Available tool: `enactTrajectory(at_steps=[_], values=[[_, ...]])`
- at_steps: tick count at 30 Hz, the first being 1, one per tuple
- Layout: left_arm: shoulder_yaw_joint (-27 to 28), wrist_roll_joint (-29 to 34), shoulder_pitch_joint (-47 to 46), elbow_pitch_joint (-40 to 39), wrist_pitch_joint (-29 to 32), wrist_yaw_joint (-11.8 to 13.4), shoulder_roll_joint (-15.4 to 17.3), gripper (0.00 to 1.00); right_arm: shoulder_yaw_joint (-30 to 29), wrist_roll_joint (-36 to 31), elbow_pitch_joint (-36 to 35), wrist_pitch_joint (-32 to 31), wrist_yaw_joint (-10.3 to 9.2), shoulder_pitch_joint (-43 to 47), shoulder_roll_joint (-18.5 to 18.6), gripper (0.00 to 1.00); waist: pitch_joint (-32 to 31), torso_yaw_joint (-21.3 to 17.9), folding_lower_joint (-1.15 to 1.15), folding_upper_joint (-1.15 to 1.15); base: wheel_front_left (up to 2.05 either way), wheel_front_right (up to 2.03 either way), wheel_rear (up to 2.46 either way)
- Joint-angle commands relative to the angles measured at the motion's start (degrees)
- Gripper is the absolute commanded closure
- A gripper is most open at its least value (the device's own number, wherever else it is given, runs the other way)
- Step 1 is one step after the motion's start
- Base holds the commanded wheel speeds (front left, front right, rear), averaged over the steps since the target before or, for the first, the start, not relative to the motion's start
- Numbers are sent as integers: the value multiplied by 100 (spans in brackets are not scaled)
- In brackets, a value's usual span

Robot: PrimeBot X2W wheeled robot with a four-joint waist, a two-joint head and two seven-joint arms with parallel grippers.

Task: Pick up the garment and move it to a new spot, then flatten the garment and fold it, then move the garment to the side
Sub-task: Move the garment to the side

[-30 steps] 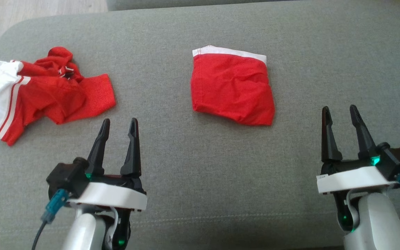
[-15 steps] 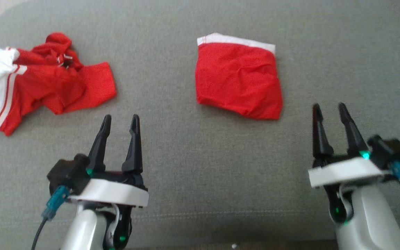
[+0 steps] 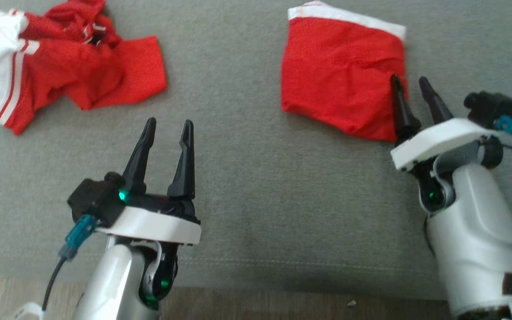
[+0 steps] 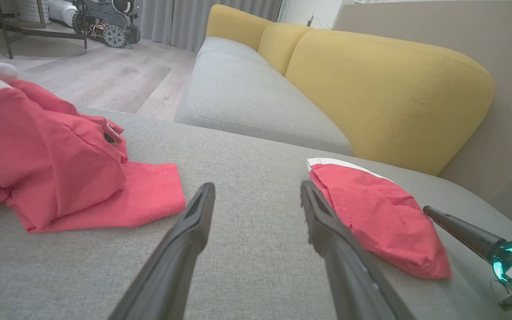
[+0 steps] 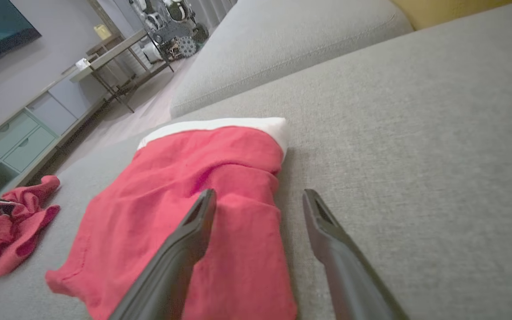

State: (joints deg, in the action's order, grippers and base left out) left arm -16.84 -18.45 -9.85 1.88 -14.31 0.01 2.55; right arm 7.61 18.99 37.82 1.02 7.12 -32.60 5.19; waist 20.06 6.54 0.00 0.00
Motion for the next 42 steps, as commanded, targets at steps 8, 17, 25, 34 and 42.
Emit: enactTrajectory(at_steps=[8, 17, 25, 34, 42], values=[[101, -114, -317, -224, -69, 23, 32, 0, 382, 279, 364, -138, 36, -568, 121, 0, 292, 337, 0, 0, 0, 0, 0], [153, -97, -389, -266, -69, 47, 32, 0, 975, -4, 664, 87, 36, -874, 428, 100, 271, 223, 0, 0, 0, 0, 0], [201, 34, -437, -311, -69, -64, 32, 0, 1797, -53, 414, -134, 36, -1166, 1062, 100, 210, -251, 0, 0, 0, 0, 0], [307, 195, -637, -375, -69, -251, 32, 0, 2879, 840, -244, -395, 36, -1680, 2367, 100, 376, -748, 0, 0, 0, 0, 0], [488, 394, -803, -424, -69, -409, 32, 0, 3042, 1356, -278, -310, 36, -2087, 3015, 100, 559, -1034, 0, 0, 0, 0, 0]])
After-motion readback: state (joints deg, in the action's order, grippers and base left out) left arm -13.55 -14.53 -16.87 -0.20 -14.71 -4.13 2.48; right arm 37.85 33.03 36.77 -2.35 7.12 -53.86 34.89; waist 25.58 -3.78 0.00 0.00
